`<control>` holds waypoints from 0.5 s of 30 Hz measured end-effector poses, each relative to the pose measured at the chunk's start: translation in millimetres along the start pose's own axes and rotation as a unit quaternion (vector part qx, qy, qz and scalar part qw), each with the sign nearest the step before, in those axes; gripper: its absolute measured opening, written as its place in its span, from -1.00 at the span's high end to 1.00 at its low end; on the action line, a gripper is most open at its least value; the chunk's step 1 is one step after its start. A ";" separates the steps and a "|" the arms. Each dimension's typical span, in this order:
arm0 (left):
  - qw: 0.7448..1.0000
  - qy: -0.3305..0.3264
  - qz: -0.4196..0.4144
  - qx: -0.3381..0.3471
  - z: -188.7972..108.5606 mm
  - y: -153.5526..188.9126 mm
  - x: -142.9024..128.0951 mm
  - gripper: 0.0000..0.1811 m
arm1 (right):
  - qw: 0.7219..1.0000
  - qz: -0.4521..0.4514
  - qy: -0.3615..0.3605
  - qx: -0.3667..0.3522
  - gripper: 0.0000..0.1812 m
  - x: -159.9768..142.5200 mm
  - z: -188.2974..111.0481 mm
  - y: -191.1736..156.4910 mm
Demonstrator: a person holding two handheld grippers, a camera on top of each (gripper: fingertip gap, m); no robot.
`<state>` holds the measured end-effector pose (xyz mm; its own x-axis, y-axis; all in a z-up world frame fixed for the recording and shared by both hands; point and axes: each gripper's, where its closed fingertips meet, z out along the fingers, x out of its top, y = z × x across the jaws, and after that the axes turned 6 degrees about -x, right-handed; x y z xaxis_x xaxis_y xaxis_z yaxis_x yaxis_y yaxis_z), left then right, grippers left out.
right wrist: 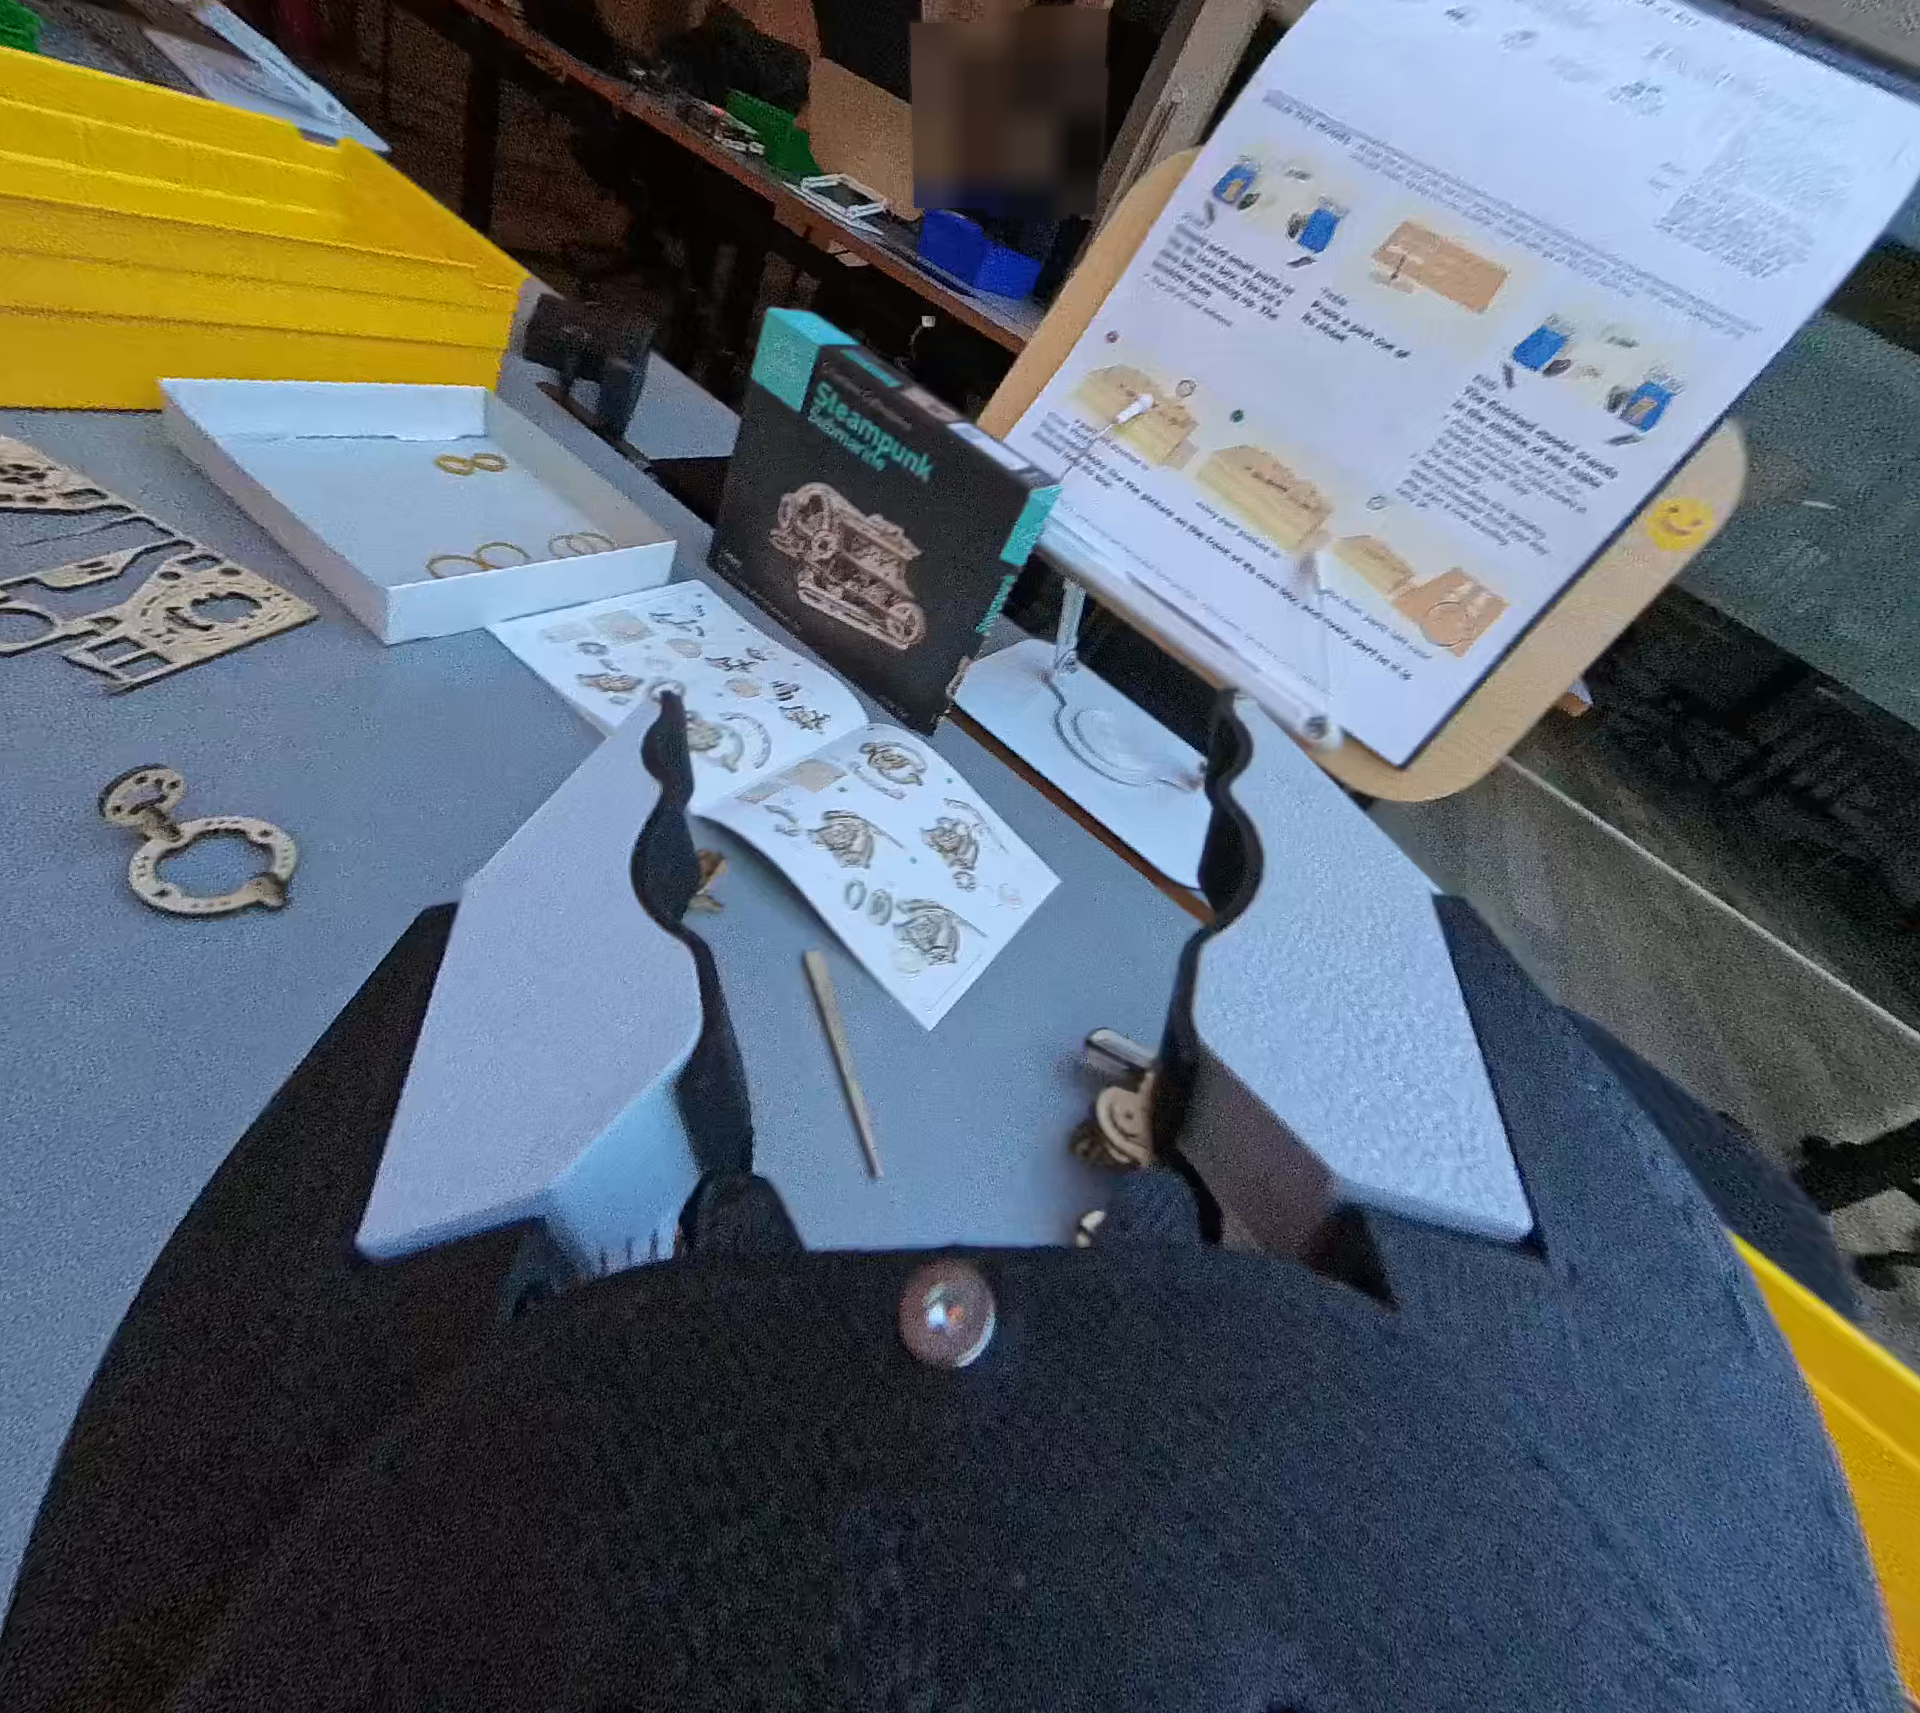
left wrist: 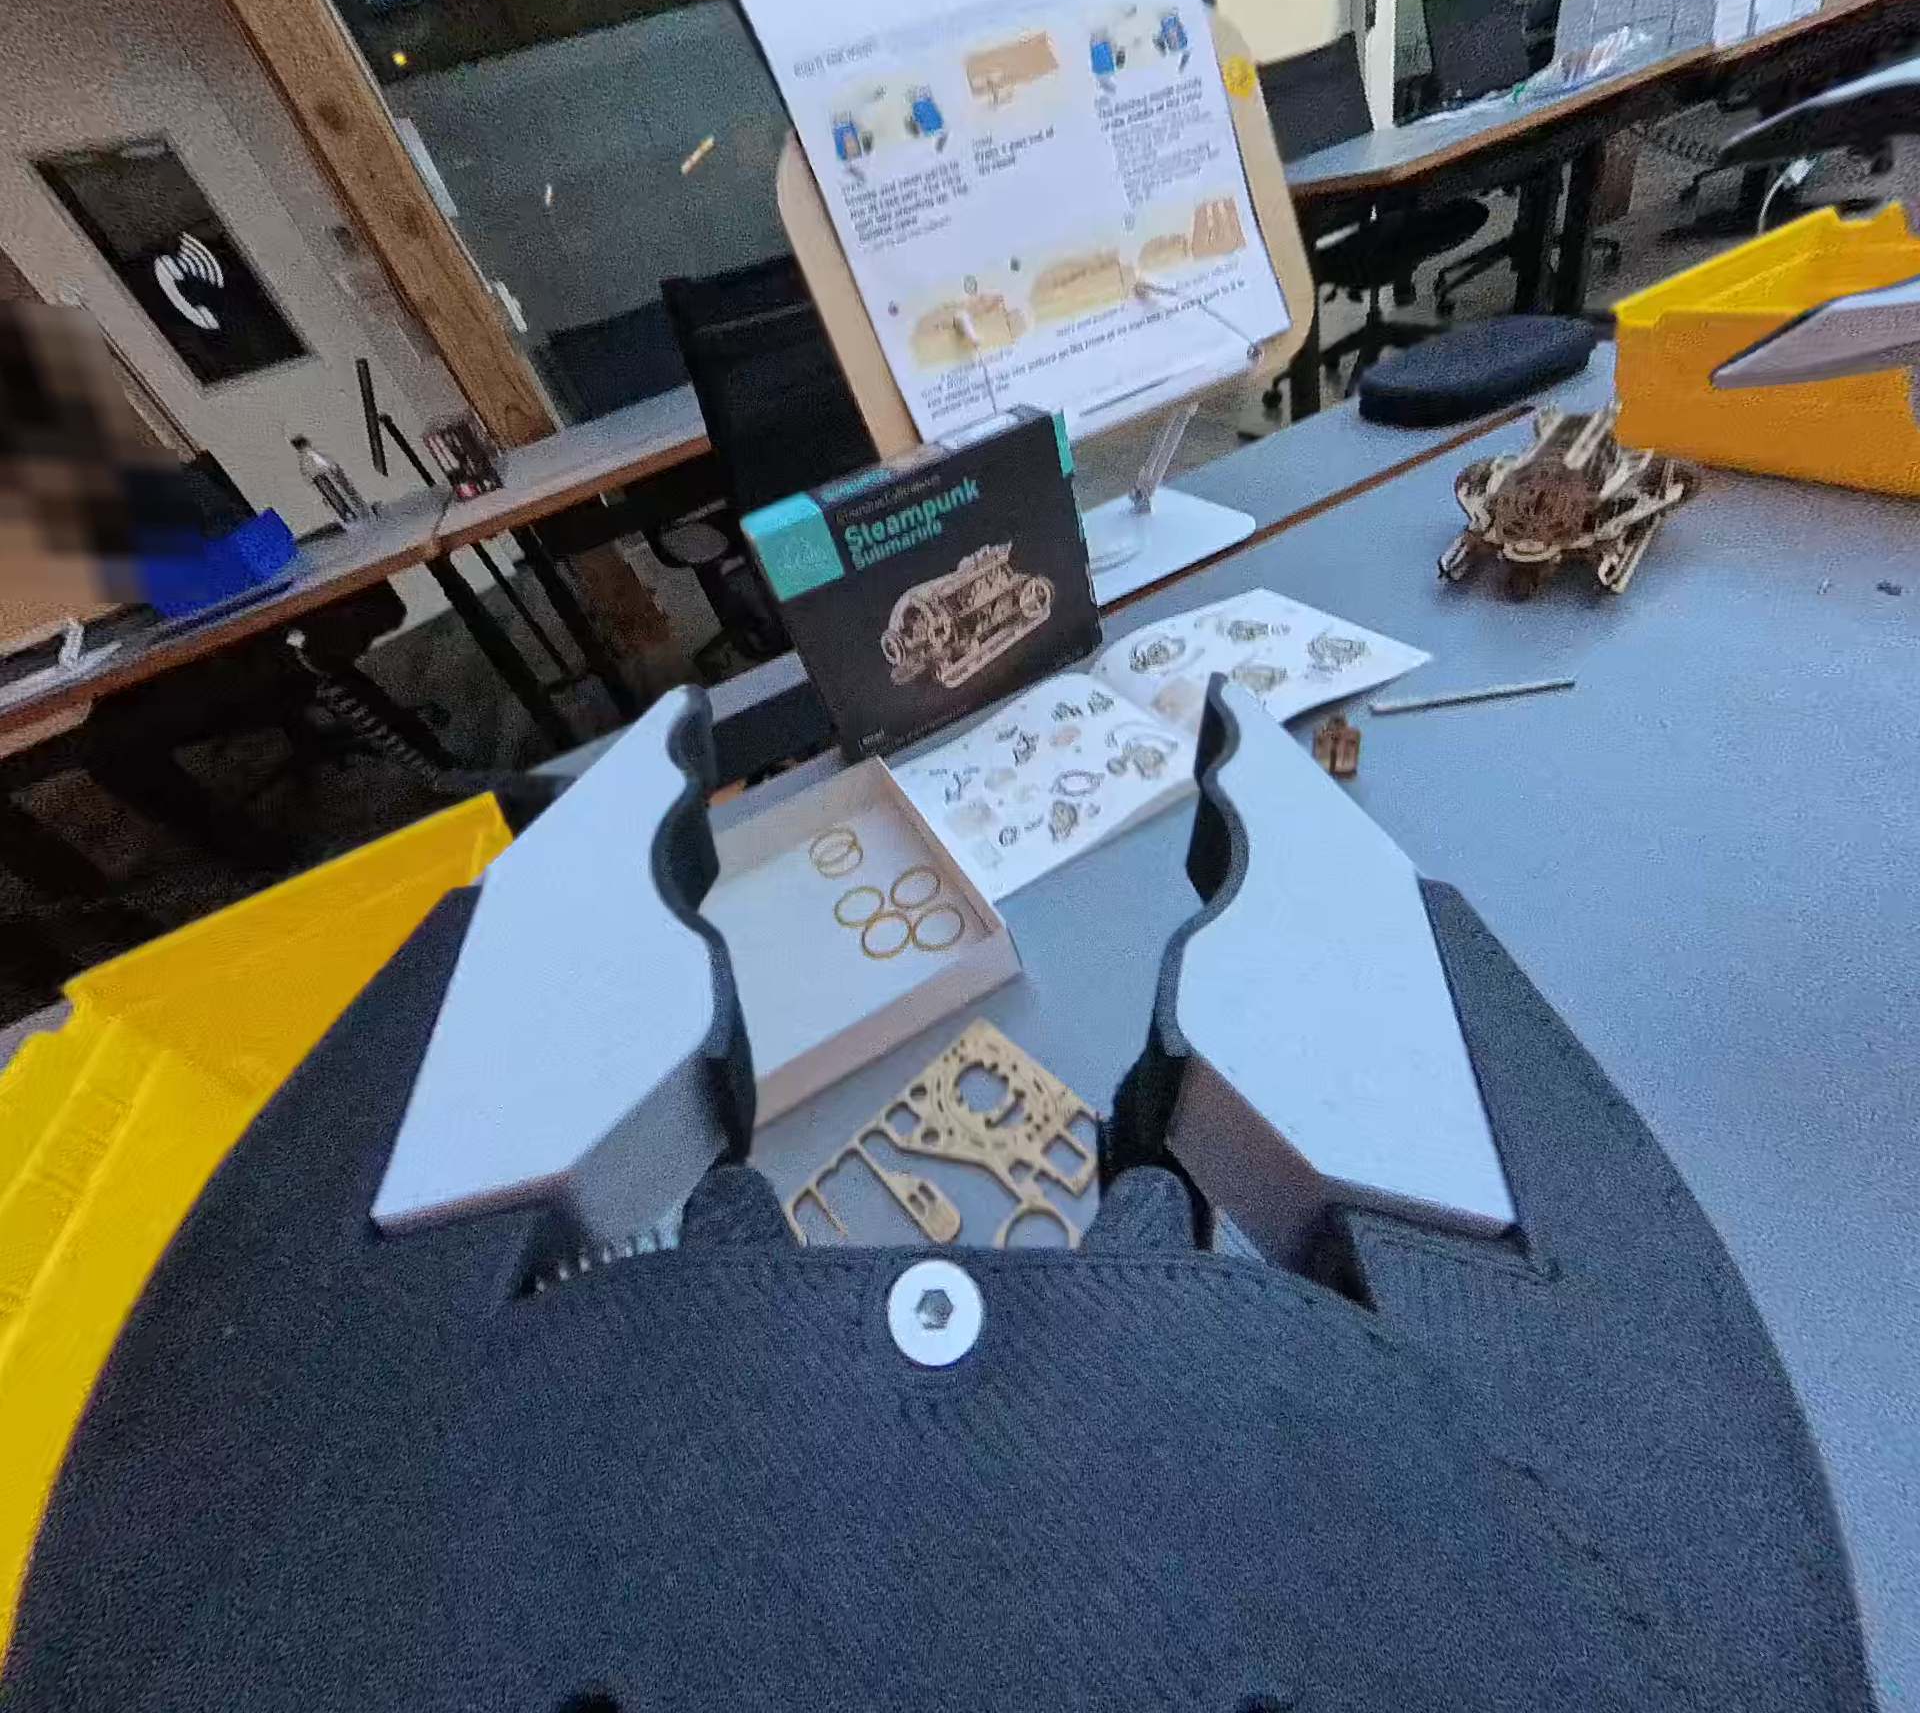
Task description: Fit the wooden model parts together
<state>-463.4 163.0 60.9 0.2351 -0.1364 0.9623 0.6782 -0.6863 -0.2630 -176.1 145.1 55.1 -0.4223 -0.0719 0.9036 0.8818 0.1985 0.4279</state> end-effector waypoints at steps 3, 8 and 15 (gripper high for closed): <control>0.997 -0.072 -0.010 -0.031 -7.5 25.5 -62.1 0.01 | 0.994 0.080 -0.002 0.070 -0.06 -32.4 -3.0 -58.1; 0.976 -0.189 0.051 -0.097 -4.7 102.3 -132.5 0.05 | 0.977 0.138 0.003 0.163 -0.04 -56.9 -17.4 -154.5; 0.972 -0.183 0.036 -0.140 16.1 131.1 -134.6 0.13 | 0.988 0.030 -0.024 0.152 0.06 -73.6 -16.0 -179.7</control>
<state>-394.9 102.9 -104.2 0.5413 0.0370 0.8400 0.4461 -0.8595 -0.2496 -300.1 99.1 -88.0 -0.3861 -0.0065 0.9224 0.8048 0.4863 0.3403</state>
